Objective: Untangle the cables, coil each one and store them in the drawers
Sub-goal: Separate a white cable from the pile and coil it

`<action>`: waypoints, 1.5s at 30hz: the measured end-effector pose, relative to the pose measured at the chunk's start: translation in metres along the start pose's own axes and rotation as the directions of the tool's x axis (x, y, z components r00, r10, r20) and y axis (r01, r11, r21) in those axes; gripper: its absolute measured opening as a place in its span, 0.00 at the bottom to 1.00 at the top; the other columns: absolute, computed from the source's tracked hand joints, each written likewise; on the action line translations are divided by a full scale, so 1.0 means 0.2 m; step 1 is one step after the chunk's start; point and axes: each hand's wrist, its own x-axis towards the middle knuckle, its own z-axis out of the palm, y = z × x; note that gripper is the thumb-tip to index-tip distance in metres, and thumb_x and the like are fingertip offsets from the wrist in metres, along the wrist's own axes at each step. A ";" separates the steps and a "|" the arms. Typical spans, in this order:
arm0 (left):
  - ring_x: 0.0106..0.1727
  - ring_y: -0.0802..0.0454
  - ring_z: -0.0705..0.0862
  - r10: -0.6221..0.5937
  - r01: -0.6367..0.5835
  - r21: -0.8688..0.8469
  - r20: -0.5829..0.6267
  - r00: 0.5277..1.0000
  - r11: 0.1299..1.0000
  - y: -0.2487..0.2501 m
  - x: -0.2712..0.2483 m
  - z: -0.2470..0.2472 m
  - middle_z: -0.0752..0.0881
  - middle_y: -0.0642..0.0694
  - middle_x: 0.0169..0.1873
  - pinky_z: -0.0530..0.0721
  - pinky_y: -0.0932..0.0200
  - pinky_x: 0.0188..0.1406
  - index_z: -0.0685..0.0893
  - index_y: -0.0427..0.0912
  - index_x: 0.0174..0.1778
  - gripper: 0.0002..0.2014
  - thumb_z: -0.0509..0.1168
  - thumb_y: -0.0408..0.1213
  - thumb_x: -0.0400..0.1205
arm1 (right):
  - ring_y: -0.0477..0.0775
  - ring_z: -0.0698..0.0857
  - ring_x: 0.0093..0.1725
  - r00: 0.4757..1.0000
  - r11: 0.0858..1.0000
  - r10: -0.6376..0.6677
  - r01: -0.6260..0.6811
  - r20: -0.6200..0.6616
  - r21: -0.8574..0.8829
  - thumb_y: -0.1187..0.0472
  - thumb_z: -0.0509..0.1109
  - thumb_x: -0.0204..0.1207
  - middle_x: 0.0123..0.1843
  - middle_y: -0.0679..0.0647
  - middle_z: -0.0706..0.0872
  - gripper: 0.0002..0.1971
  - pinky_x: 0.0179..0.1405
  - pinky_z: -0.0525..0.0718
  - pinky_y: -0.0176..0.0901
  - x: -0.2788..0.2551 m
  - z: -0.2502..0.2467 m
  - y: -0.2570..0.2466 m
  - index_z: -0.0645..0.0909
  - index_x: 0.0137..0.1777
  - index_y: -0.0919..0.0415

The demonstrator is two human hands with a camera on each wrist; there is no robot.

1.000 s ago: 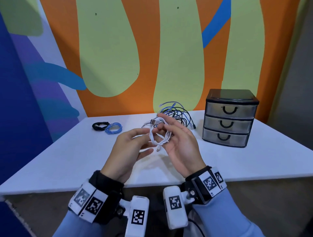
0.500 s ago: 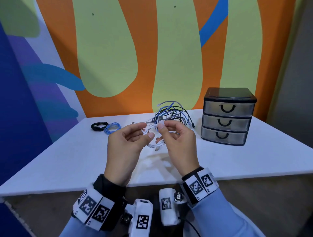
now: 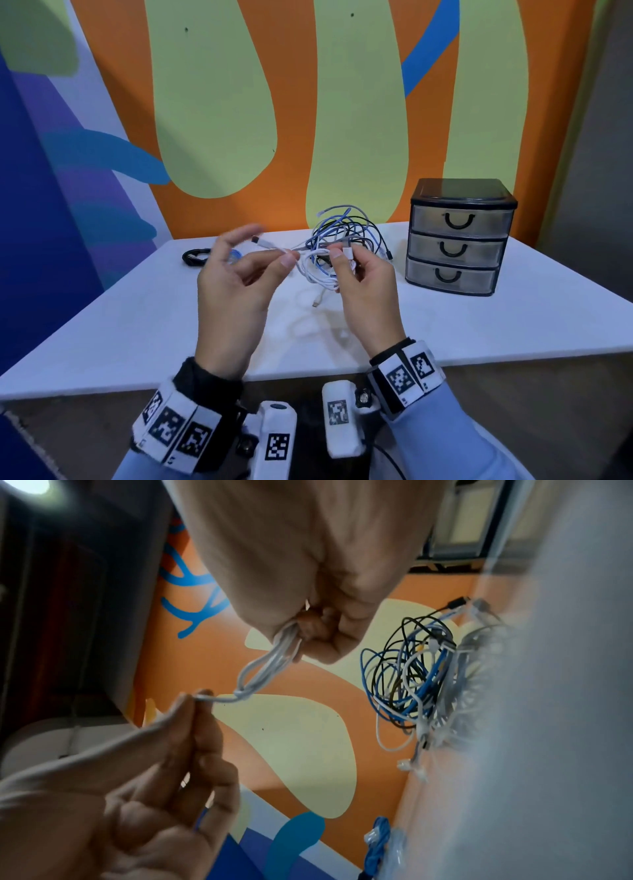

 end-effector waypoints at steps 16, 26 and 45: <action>0.35 0.49 0.91 -0.139 0.006 0.663 0.147 0.979 0.748 -0.03 0.08 -0.03 0.92 0.51 0.30 0.90 0.39 0.46 0.82 0.55 0.48 0.08 0.72 0.39 0.77 | 0.41 0.81 0.36 0.976 0.975 -0.123 0.085 0.177 0.204 0.63 0.70 0.89 0.44 0.41 0.90 0.07 0.41 0.79 0.37 -0.07 0.02 -0.10 0.91 0.56 0.60; 0.41 0.54 0.89 -0.477 0.492 -0.306 0.126 0.870 0.815 0.02 0.09 -0.04 0.94 0.42 0.48 0.92 0.61 0.51 0.85 0.38 0.71 0.17 0.70 0.25 0.86 | 0.48 0.79 0.33 0.971 0.953 0.164 -0.202 0.174 0.228 0.61 0.74 0.86 0.37 0.57 0.84 0.05 0.31 0.84 0.41 0.00 0.00 -0.06 0.92 0.53 0.61; 0.63 0.49 0.93 -0.160 0.069 0.197 0.489 0.857 0.978 0.05 0.10 -0.13 0.95 0.42 0.56 0.89 0.58 0.63 0.95 0.34 0.50 0.09 0.79 0.28 0.75 | 0.45 0.83 0.39 0.982 0.984 -0.046 0.012 0.185 0.180 0.60 0.80 0.81 0.41 0.53 0.93 0.02 0.41 0.80 0.39 -0.02 -0.03 -0.08 0.94 0.50 0.57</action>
